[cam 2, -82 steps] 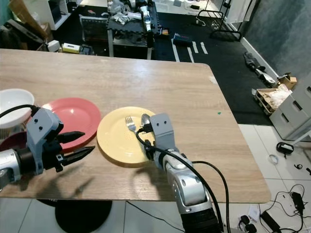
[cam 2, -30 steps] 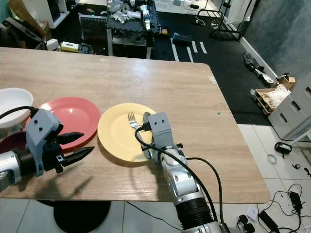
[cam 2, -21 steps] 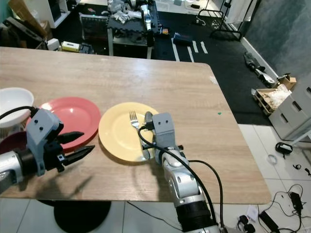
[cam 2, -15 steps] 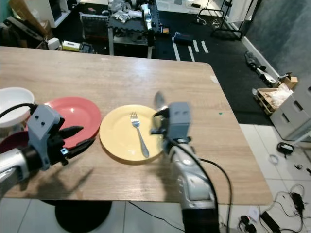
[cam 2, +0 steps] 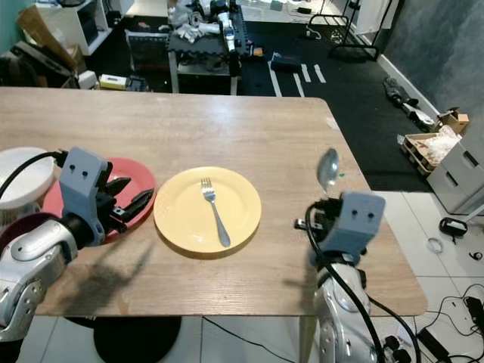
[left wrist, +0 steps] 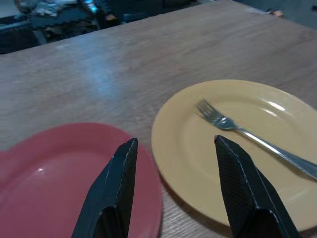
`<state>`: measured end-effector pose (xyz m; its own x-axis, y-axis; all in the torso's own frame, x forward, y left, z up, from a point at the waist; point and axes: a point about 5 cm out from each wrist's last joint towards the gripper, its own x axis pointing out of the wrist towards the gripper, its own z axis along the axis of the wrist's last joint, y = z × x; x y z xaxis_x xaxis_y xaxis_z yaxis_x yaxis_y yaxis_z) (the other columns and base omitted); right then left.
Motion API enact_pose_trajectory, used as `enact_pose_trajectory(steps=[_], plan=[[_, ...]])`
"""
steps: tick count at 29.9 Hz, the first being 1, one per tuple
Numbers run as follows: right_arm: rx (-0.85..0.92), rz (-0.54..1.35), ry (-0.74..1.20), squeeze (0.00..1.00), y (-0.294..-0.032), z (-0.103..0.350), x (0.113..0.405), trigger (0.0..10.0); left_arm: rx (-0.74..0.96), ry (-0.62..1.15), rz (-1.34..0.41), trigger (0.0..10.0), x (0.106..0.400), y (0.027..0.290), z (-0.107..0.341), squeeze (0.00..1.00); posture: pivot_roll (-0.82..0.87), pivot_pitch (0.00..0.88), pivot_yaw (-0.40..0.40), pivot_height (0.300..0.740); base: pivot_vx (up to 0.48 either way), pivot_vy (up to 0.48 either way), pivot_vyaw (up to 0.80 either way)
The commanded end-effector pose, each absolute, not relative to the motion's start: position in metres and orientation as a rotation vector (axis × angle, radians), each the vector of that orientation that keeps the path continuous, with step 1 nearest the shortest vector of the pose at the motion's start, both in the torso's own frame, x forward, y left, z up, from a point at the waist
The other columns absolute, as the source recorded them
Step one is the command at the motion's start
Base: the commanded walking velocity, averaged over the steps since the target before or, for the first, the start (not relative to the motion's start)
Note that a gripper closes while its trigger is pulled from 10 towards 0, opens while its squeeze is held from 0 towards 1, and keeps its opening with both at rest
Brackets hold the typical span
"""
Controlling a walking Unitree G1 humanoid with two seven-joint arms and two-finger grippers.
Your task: Setting the table
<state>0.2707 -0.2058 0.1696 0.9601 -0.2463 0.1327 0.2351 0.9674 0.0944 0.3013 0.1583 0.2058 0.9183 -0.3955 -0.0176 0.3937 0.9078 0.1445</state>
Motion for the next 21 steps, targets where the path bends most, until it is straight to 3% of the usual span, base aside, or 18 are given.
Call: enact_pose_trajectory(steps=[1, 21], plan=[[0.057, -0.264, -0.179, 0.00, -0.214, 0.172, 0.269, 10.0, 0.154, -0.026, -0.376, 10.0, 0.306, 0.156, 0.205, 0.00, -0.06, 0.018, 0.090, 0.740, 0.000, 0.000, 0.00], [0.046, 0.012, -0.220, 0.00, -0.189, 0.170, 0.276, 10.0, 0.120, -0.097, -0.173, 10.0, 0.308, 0.156, 0.198, 0.00, -0.05, 0.000, 0.060, 0.740, 0.000, 0.000, 0.00]])
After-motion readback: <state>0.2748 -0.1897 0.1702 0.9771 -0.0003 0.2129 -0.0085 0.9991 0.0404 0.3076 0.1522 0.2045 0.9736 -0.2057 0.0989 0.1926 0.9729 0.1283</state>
